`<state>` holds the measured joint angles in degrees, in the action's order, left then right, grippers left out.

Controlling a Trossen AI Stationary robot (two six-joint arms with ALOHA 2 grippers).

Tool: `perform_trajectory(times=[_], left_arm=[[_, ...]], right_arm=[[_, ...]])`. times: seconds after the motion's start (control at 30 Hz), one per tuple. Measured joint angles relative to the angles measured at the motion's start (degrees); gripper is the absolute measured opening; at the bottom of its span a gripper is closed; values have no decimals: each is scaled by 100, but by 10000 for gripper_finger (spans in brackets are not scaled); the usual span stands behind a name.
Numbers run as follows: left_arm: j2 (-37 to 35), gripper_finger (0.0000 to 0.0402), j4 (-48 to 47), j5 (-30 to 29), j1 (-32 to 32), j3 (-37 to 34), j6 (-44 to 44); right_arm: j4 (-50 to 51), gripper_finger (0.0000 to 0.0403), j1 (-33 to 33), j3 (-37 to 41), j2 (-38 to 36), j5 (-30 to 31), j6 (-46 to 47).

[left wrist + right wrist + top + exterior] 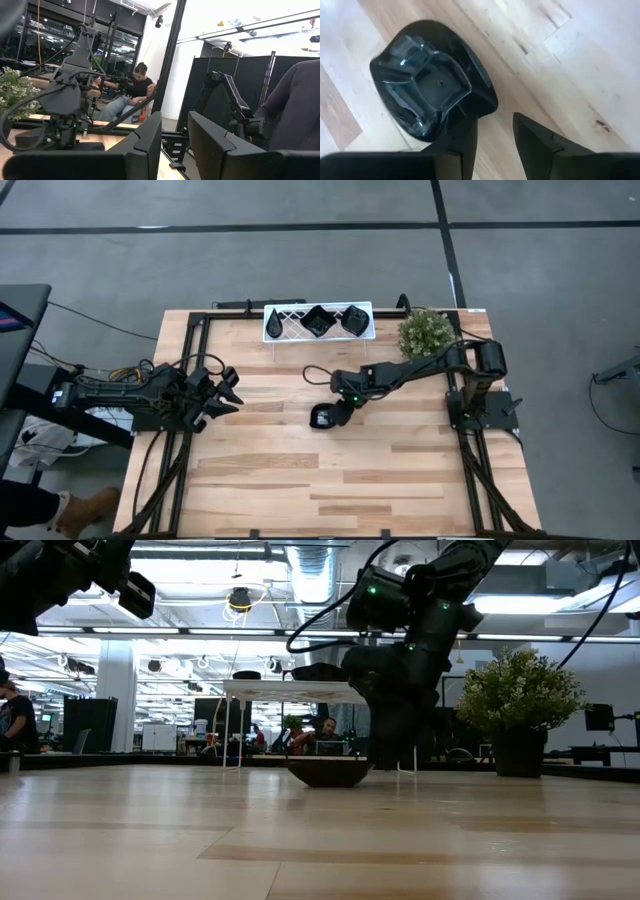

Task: Pick & Place Mini shaped plates
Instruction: Stack the black leaf-shaped plate on top of the black leaf-shaped plates on the shelf

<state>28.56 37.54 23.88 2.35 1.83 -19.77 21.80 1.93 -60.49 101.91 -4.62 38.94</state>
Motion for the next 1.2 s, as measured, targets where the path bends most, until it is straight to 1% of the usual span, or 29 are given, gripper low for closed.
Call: perform_trajectory(times=[0.27,0.4,0.5,0.67,0.8,1.0,1.1,1.2], left_arm=[[0,97,0,0,0,0,0],[0,97,0,2,0,0,0],[0,97,0,2,0,0,0],[0,97,-1,0,0,1,10],[0,97,0,0,0,0,130],[0,97,0,0,0,0,151],[0,97,-1,1,0,0,151],[0,97,0,2,0,0,151]], right_arm=[[52,120,-4,0,-375,7,135],[258,120,-71,0,-535,-43,738],[265,120,-304,0,-534,-55,1292],[283,120,-668,2,-422,353,2012],[262,120,-738,-7,-433,763,2385],[186,120,-811,4,-303,960,2899],[-166,120,-900,-13,-166,1084,3176],[-191,120,-955,-4,-42,1216,3328]])
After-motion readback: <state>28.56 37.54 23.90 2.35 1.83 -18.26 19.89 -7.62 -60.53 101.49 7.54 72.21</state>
